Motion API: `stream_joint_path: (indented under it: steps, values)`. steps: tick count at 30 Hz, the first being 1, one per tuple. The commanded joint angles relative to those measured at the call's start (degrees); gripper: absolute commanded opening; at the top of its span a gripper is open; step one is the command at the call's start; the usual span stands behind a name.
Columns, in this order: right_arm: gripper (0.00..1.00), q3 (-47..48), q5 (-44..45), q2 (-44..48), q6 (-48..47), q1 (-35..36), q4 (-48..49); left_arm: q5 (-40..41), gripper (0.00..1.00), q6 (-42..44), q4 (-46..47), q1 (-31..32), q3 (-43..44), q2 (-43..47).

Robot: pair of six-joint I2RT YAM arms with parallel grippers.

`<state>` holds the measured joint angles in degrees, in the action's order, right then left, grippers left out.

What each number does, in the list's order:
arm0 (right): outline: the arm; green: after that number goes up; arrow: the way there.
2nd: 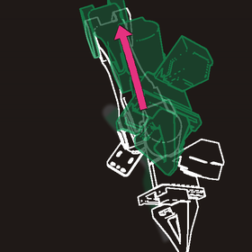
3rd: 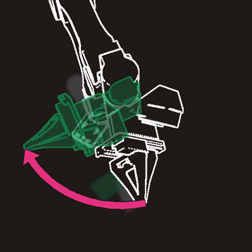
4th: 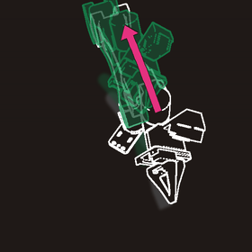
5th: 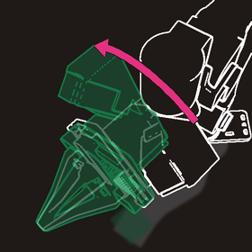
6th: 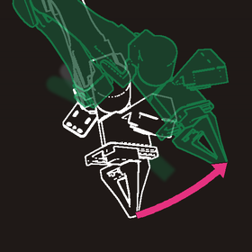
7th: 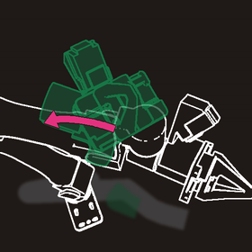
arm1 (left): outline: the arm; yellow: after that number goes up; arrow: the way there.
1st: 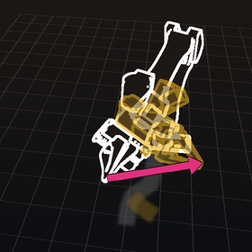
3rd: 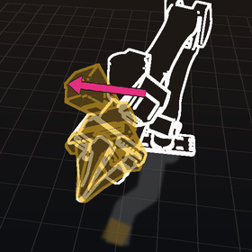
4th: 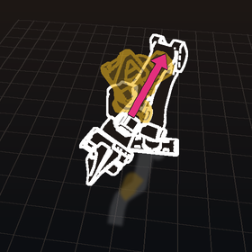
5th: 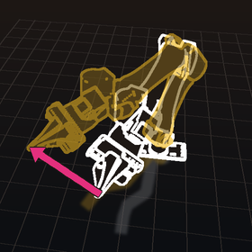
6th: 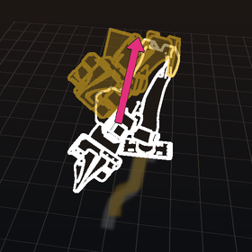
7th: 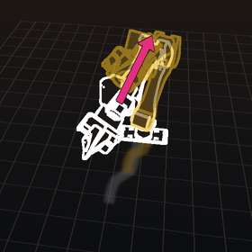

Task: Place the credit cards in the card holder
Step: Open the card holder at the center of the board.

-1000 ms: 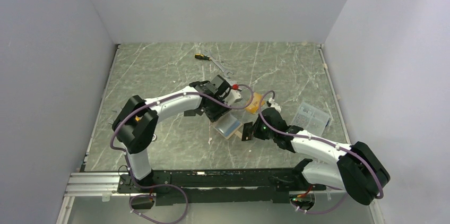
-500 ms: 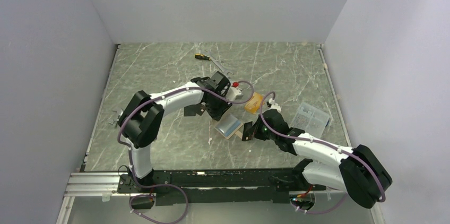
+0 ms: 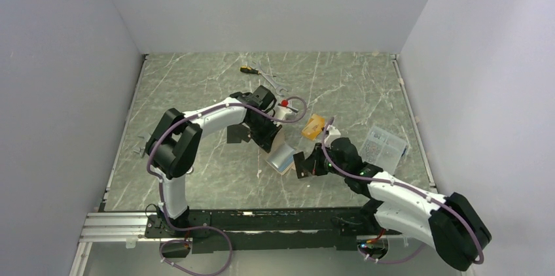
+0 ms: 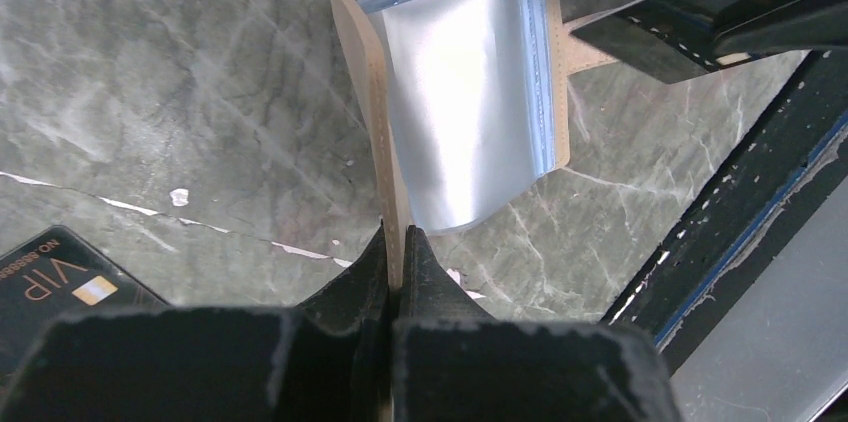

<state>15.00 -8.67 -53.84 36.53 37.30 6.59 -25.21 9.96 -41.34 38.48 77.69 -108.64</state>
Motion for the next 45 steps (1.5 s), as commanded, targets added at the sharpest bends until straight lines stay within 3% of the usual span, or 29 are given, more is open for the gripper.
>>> stream_joint_path:
  steps: [1,40,45]
  values:
    - [0.00,2.64,-7.28,-4.99,-3.58,-0.14,4.83,-2.96,0.00,-0.10,-0.33,0.22,-0.47,0.38]
    - [0.00,5.32,-10.90,-19.69,-3.09,-2.30,7.76,-3.65,0.00,1.10,-0.36,1.07,-0.65,2.48]
    - [0.00,6.88,-11.65,-20.11,-3.44,-2.49,9.14,-6.54,0.08,1.93,-0.63,1.02,-0.86,2.79]
